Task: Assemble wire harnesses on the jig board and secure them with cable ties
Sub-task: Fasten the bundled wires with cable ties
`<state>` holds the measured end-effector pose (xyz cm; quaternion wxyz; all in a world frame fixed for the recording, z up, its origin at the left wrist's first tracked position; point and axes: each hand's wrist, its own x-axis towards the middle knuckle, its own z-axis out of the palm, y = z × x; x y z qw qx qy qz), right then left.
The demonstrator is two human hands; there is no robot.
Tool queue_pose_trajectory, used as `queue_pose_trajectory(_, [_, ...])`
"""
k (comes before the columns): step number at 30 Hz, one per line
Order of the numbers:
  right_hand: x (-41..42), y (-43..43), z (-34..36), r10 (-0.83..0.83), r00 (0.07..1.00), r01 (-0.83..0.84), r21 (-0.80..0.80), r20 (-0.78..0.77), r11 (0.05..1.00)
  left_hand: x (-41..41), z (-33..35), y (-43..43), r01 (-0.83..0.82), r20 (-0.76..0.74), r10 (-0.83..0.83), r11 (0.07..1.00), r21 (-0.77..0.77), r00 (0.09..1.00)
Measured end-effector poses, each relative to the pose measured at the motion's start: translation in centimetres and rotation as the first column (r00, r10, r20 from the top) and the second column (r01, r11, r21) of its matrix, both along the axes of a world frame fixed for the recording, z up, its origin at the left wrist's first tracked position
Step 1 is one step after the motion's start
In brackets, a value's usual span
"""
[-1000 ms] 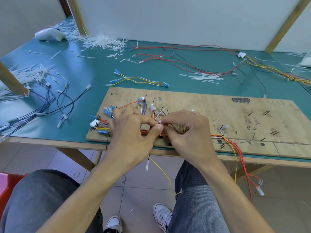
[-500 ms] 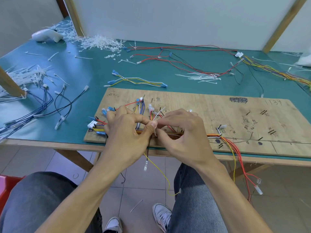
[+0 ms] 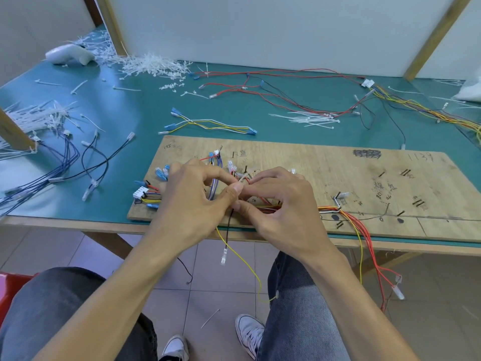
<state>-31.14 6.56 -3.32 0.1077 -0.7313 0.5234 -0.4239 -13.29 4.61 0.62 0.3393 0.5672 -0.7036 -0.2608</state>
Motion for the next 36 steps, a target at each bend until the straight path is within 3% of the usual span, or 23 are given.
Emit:
queue_pose_trajectory(11, [0.0, -0.1, 0.4, 0.012, 1.000, -0.013, 0.049, 0.025, 0.999, 0.5, 1.1, -2.2, 0.199, -0.154, -0.178, 0.970, 0.138, 0.972])
queue_pose_trajectory(17, [-0.5, -0.1, 0.7, -0.004, 0.995, -0.010, 0.150, 0.095, 0.989, 0.4, 1.3, -2.5, 0.311, -0.020, -0.310, 0.950, 0.042, 0.950])
queue_pose_trajectory(23, [-0.7, 0.0, 0.7, 0.027, 0.999, -0.030, 0.138, 0.024, 0.990, -0.9, 0.8, -2.1, 0.194, 0.099, -0.187, 0.979, -0.068, 0.977])
queue_pose_trajectory(26, [-0.4, 0.1, 0.8, 0.036, 0.998, -0.030, 0.106, -0.052, 0.994, -1.7, 0.8, -2.4, 0.155, 0.051, -0.150, 0.980, -0.126, 0.987])
queue_pose_trajectory(36, [-1.1, -0.5, 0.8, 0.104, 0.990, -0.087, 0.161, -0.100, 0.983, -3.2, 0.3, -2.5, 0.066, -0.124, -0.088, 0.983, -0.171, 0.988])
